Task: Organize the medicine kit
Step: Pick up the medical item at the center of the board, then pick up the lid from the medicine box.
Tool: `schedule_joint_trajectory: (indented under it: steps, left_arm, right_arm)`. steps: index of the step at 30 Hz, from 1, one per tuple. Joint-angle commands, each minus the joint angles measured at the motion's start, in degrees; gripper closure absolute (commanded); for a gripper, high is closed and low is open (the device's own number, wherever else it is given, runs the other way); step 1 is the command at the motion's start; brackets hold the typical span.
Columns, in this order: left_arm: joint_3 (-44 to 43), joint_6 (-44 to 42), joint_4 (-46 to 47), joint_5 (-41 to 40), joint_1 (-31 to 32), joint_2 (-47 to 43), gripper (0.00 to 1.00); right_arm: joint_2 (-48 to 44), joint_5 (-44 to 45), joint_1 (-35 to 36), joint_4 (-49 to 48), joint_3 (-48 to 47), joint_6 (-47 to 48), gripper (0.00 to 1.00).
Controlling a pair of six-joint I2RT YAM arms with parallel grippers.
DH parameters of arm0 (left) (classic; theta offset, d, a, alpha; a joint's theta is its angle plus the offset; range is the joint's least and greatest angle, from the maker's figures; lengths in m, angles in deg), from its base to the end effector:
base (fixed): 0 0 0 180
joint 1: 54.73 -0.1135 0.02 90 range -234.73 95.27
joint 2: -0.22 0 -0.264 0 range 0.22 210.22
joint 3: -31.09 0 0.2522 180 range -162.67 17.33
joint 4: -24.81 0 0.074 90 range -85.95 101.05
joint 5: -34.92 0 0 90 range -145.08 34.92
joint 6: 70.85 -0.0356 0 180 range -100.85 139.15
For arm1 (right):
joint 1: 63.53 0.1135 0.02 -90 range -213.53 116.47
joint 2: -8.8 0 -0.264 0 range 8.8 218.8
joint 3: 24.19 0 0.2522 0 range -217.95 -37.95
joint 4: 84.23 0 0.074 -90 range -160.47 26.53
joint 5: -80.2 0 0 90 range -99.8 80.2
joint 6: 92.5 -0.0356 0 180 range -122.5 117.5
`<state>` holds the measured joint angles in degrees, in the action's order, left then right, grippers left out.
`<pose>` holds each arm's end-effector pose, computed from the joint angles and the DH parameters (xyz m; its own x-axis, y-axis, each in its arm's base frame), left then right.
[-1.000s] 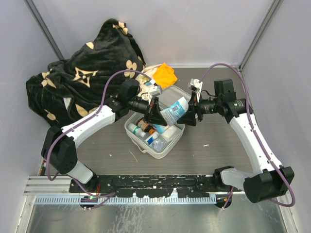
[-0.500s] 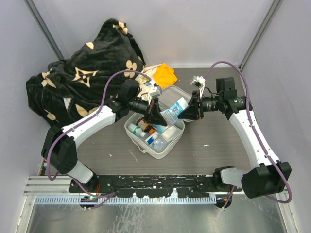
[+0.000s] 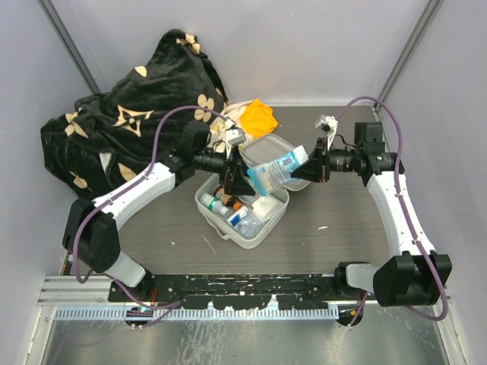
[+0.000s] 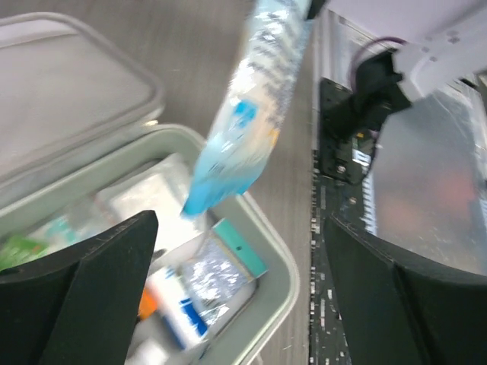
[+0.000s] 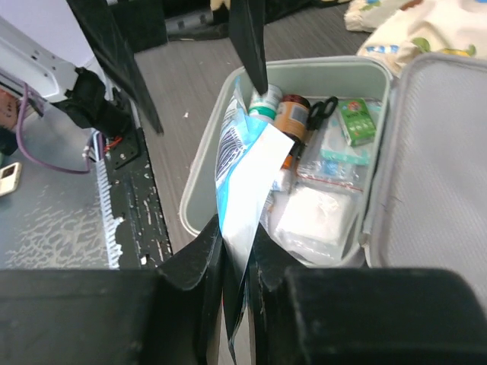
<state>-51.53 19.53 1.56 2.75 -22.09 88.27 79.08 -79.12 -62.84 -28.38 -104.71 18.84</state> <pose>0.2731 -0.2107 0.3089 -0.4102 0.2585 -0.8746 0.9098 0.0495 -0.4120 0.2392 0.0362 0.3450 -0.4259 -0.1336 -0.8949 -0.8735 0.3184 0.3682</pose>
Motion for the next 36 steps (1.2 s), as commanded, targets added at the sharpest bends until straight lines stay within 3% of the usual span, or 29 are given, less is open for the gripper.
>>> schedule_joint_trajectory:
  steps: [1, 7, 20, 27, 36]
  left_arm:
    - [-3.1, 0.7, -0.3, -7.3, -5.0, -3.1, 0.04]
    - [-9.2, 4.2, -2.7, -21.3, -7.5, 3.6, 0.01]
    - [-33.2, 12.5, -14.1, -25.9, -8.3, 30.0, 0.05]
    - [-39.6, 14.0, -17.6, -23.0, -8.3, 36.9, 0.06]
    - [-43.9, 14.7, -18.6, -17.5, -8.0, 41.1, 0.19]
  right_arm:
    - [-0.4, 0.4, -1.9, 1.8, 1.2, 4.9, 0.94]
    - [-1.1, 5.7, -3.7, 0.1, 3.8, 4.1, 0.94]
    - [-3.3, 16.1, -5.3, -3.5, 4.7, 0.7, 0.96]
    - [-3.6, 17.5, -5.5, -4.7, 6.1, 0.6, 0.96]
    - [-2.8, 18.8, -5.9, -5.0, 7.3, 1.0, 0.96]
